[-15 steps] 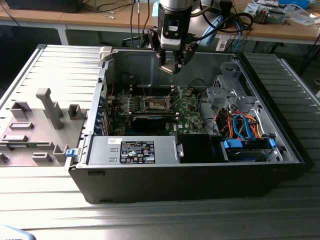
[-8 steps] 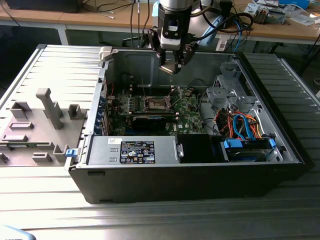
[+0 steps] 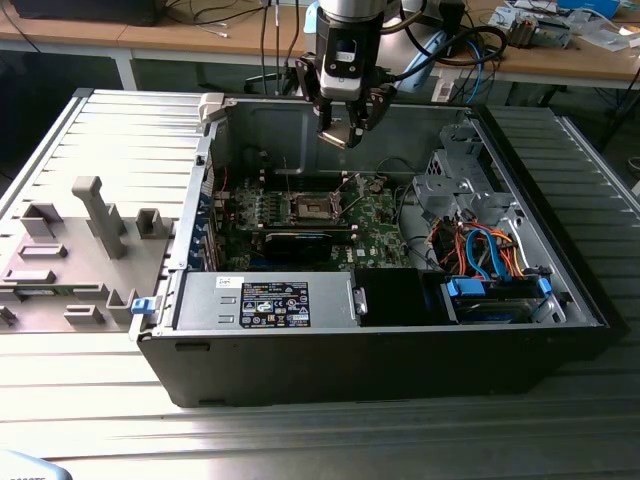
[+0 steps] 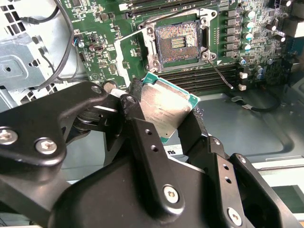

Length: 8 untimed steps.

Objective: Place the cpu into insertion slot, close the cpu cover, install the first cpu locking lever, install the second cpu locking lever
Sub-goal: 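Place the cpu into insertion slot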

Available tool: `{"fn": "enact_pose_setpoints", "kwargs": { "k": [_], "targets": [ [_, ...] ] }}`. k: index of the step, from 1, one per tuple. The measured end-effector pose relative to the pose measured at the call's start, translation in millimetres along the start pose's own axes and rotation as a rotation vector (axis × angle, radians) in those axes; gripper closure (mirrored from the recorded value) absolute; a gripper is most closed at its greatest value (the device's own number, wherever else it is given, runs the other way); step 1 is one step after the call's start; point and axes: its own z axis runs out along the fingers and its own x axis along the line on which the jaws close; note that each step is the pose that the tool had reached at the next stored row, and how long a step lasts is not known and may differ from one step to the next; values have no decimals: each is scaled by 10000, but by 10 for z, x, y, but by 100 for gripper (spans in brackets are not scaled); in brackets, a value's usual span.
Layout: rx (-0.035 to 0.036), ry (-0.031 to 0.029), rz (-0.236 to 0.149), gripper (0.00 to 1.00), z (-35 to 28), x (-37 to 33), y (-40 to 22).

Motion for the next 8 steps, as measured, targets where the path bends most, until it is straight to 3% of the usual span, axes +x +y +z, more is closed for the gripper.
{"fn": "enact_pose_setpoints", "kwargs": {
  "k": [8],
  "targets": [
    [-1, -4, 34, 45, 0, 0, 0]
  ]
}}
